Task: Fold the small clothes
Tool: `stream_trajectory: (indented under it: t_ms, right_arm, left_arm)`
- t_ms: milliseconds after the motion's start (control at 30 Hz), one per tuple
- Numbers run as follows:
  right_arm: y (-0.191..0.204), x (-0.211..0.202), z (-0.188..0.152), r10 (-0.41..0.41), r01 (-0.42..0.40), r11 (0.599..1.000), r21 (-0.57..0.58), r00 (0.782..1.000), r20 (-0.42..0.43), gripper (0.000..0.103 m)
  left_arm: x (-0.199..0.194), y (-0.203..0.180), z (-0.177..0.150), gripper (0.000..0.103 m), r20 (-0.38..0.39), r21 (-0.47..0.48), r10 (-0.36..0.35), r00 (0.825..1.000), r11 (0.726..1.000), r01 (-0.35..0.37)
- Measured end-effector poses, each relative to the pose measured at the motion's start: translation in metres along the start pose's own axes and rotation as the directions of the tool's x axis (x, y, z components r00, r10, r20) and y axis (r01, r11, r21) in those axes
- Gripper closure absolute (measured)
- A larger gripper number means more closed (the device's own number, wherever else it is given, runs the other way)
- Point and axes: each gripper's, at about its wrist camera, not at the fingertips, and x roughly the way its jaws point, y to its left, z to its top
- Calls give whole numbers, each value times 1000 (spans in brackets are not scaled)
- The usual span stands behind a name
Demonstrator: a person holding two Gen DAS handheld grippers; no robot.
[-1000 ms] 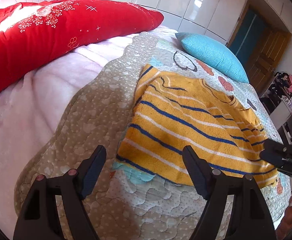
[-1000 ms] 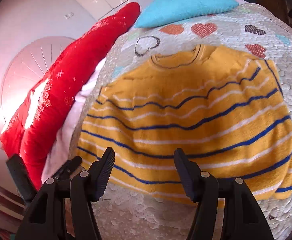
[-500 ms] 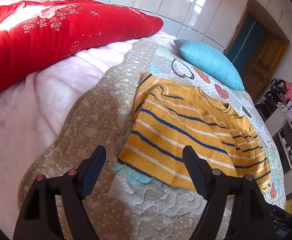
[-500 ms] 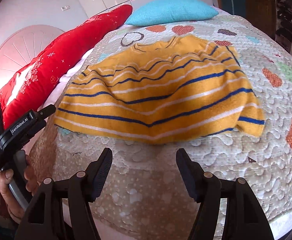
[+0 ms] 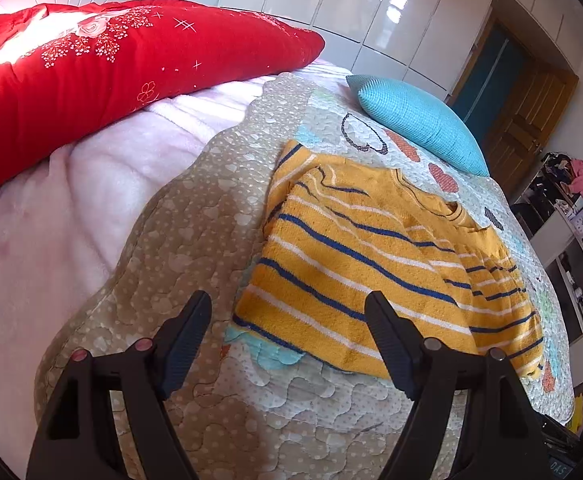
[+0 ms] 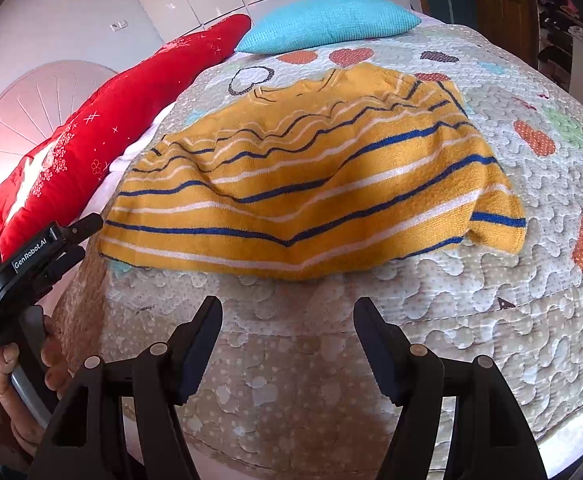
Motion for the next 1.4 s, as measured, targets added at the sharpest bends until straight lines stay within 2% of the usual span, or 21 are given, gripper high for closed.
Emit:
stream_trajectory:
  t_ms: [300, 867, 1100, 1200, 1300, 1400]
  right_arm:
    - [14, 1, -4, -29, 29, 997, -68, 1000, 3, 28]
    - [12, 9, -9, -60, 61, 995, -85, 998, 14, 28]
    - [4, 10, -12, -60, 62, 994, -91, 998, 25, 27]
    - [1, 10, -12, -65, 69, 992, -104, 997, 36, 27]
    - [-4, 10, -12, -60, 65, 993, -97, 997, 48, 26]
    - [-11, 10, -14, -22, 26, 997, -78, 998, 57, 25]
  left_arm:
    - [7, 2, -1, 25, -26, -4, 8, 1000, 1000, -8]
    - [29, 7, -7, 24, -106, -14, 33, 994, 999, -35]
    - [37, 2, -12, 22, -111, 12, 61, 992, 998, -60]
    - [39, 6, -11, 18, -114, -9, 29, 993, 999, -31]
    - [41, 16, -9, 14, -112, -73, -40, 993, 997, 32]
    - [45, 27, -4, 13, -112, -154, -113, 987, 983, 95]
